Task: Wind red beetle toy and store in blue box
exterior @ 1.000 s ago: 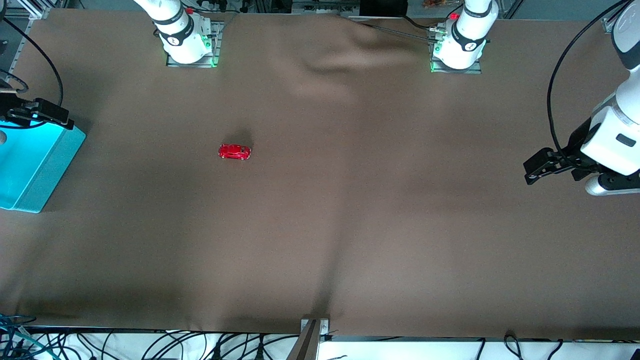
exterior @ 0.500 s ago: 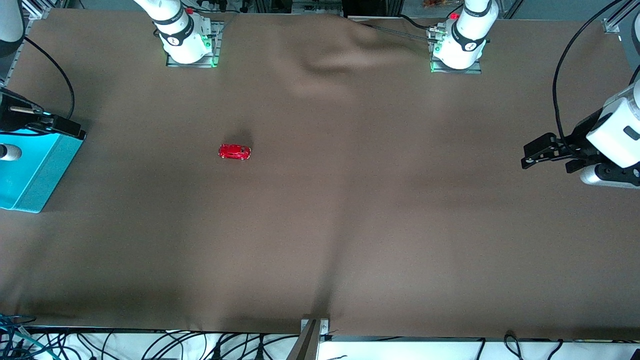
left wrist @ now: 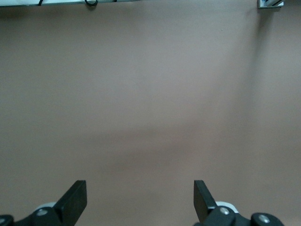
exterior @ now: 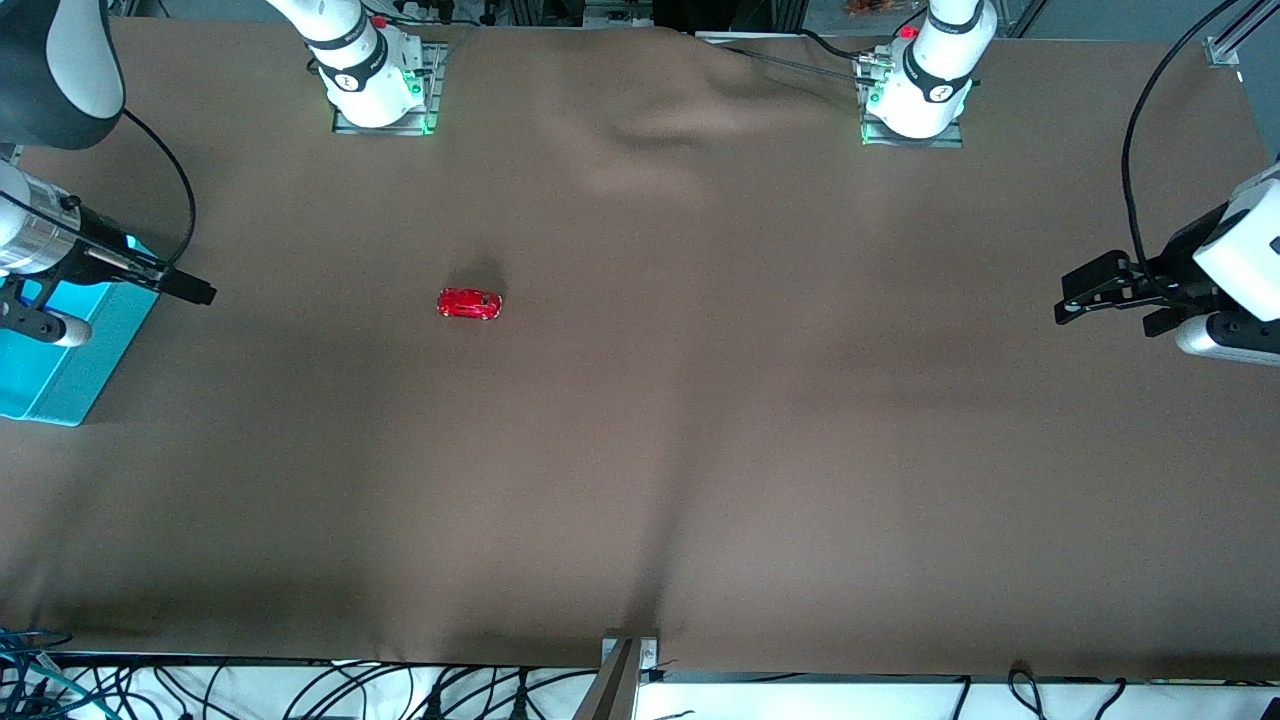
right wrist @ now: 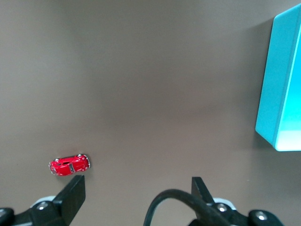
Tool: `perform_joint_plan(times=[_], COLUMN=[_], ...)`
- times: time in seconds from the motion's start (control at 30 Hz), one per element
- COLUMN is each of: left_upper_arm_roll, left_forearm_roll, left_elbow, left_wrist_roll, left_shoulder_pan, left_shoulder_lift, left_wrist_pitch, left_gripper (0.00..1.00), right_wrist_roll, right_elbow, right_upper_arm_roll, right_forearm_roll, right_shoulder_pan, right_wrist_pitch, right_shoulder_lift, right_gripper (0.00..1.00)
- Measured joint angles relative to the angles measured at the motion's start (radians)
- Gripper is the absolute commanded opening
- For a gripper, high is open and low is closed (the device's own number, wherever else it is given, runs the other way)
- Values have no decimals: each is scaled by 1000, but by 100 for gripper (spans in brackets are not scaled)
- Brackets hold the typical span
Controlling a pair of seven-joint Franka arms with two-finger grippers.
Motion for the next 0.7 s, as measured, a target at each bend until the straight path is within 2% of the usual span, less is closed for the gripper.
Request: perform_joint_plan(times=[0.7], left_upper_arm_roll=[2], left_forearm_roll=[-1], left_elbow=[-2], left_wrist_roll=[1], left_shoulder_pan=[1], left_shoulder_lift=[0], left_wrist_pitch=[-2], left_gripper=[100], right_wrist_roll=[395], right_elbow=[-142], right_upper_arm_roll=[17], right_forearm_roll=[0], right_shoulder_pan=[106], right_wrist_pitch=[183], right_shoulder_lift=[7], right_gripper=[100])
